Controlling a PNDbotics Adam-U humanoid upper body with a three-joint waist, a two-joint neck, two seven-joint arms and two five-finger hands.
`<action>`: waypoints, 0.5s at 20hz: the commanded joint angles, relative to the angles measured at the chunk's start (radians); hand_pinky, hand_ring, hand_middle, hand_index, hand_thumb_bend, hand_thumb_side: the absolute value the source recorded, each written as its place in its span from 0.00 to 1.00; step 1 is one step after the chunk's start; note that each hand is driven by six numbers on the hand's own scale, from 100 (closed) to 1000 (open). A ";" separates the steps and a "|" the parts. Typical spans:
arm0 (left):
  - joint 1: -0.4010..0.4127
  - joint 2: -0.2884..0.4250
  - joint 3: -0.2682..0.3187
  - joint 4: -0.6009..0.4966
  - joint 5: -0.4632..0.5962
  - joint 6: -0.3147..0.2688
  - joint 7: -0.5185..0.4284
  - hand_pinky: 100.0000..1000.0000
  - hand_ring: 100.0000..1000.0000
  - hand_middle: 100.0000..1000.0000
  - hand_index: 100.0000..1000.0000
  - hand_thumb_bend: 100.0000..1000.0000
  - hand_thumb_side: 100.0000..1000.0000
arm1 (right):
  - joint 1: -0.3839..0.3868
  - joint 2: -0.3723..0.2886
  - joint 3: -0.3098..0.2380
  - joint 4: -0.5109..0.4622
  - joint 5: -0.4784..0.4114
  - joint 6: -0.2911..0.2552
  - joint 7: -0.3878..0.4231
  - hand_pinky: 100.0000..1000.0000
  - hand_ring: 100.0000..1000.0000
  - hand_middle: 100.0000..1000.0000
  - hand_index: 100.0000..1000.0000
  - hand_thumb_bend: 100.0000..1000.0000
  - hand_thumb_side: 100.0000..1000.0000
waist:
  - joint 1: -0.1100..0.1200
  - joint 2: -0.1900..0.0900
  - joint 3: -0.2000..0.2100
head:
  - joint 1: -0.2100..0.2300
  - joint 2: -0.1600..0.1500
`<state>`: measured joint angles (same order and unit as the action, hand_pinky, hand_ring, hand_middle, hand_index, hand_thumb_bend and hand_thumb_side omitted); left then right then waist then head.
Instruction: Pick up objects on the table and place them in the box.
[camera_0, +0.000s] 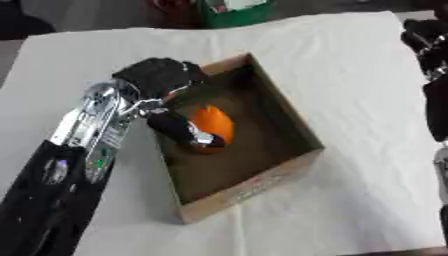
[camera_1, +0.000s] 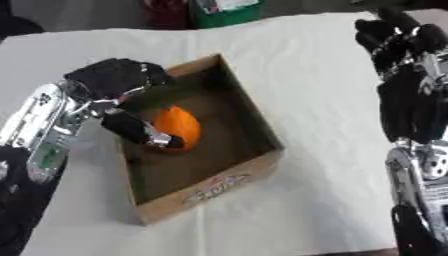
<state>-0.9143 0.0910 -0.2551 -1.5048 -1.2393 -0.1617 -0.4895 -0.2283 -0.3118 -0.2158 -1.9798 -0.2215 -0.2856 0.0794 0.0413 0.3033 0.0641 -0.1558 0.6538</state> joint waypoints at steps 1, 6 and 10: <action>0.013 0.031 0.060 -0.116 0.107 0.065 0.152 0.47 0.69 0.63 0.88 0.60 0.97 | -0.008 -0.009 -0.009 -0.020 0.003 -0.001 -0.003 0.91 0.85 0.67 0.85 0.00 1.00 | -0.007 -0.016 0.006 | -0.004 -0.001; 0.131 0.081 0.185 -0.322 0.582 0.323 0.496 0.43 0.59 0.53 0.81 0.07 0.83 | -0.011 -0.016 -0.017 -0.020 0.002 -0.008 -0.012 0.90 0.85 0.67 0.85 0.00 1.00 | -0.005 -0.016 0.016 | -0.013 -0.004; 0.207 0.130 0.271 -0.473 0.895 0.404 0.774 0.42 0.57 0.51 0.78 0.01 0.79 | -0.014 -0.019 -0.021 -0.020 -0.001 -0.015 -0.021 0.90 0.85 0.67 0.85 0.00 1.00 | -0.007 -0.013 0.022 | -0.003 -0.016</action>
<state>-0.6992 0.1872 -0.0155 -1.9194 -0.4331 0.2199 0.2054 -0.2298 -0.3121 -0.2282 -1.9798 -0.2214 -0.2978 0.0640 0.0376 0.3055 0.0863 -0.1624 0.6484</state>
